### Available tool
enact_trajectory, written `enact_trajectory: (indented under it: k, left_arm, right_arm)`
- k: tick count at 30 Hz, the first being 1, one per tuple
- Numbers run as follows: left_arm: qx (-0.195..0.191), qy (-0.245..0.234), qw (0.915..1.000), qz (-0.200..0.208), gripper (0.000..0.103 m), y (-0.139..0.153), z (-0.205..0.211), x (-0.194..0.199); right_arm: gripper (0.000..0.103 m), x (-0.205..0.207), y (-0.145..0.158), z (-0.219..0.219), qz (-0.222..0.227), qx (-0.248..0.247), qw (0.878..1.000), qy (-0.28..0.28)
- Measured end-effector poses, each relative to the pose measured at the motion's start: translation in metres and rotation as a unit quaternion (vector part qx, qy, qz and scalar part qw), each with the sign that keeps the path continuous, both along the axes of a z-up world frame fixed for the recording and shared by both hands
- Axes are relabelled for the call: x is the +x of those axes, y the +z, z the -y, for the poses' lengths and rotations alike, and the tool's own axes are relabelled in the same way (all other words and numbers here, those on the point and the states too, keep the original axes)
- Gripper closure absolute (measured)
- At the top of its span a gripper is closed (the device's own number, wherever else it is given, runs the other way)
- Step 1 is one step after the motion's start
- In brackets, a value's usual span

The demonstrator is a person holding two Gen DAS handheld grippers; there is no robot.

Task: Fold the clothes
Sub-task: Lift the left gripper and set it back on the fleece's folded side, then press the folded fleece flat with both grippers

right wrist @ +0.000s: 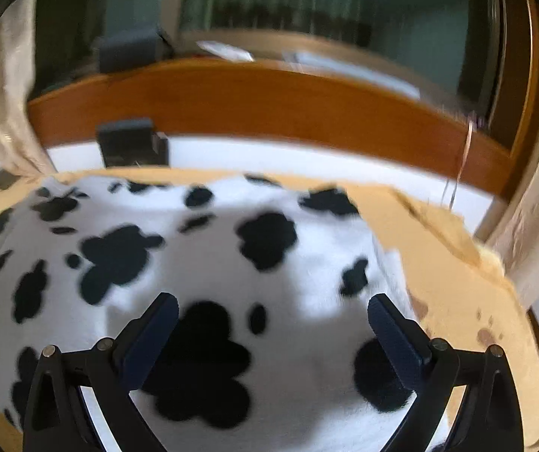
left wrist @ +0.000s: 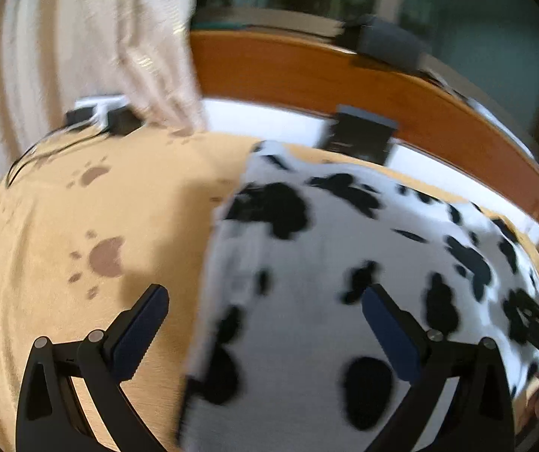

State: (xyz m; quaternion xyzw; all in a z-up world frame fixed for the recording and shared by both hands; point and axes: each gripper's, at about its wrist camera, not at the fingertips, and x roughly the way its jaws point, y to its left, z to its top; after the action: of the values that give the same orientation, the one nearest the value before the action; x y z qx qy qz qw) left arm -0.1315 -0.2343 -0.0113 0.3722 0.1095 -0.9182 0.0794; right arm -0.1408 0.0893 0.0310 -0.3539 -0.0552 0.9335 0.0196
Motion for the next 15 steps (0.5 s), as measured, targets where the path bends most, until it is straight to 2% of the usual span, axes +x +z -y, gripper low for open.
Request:
enact_trajectory:
  k: [2, 6, 7, 15]
  left_arm:
    - [-0.004, -0.028, 0.9996, 0.009, 0.0, -0.003, -0.016, -0.004]
    - [-0.077, -0.033, 0.9957, 0.04, 0.0, -0.015, -0.038, -0.014]
    - [-0.085, -0.034, 0.9949, 0.043, 0.0, -0.016, -0.04, -0.015]
    - [-0.076, -0.037, 0.9955, 0.042, 0.0, -0.02, -0.037, -0.012]
  right_arm:
    - [0.001, -0.009, -0.014, -0.003, 0.032, -0.005, 0.999, -0.002]
    - [0.001, -0.01, -0.018, 0.007, 0.04, 0.025, 0.999, 0.002]
    - [0.001, -0.008, -0.018, 0.006, 0.041, 0.025, 0.999, 0.002]
    - [0.001, -0.004, -0.018, 0.003, 0.043, 0.022, 0.999, 0.002]
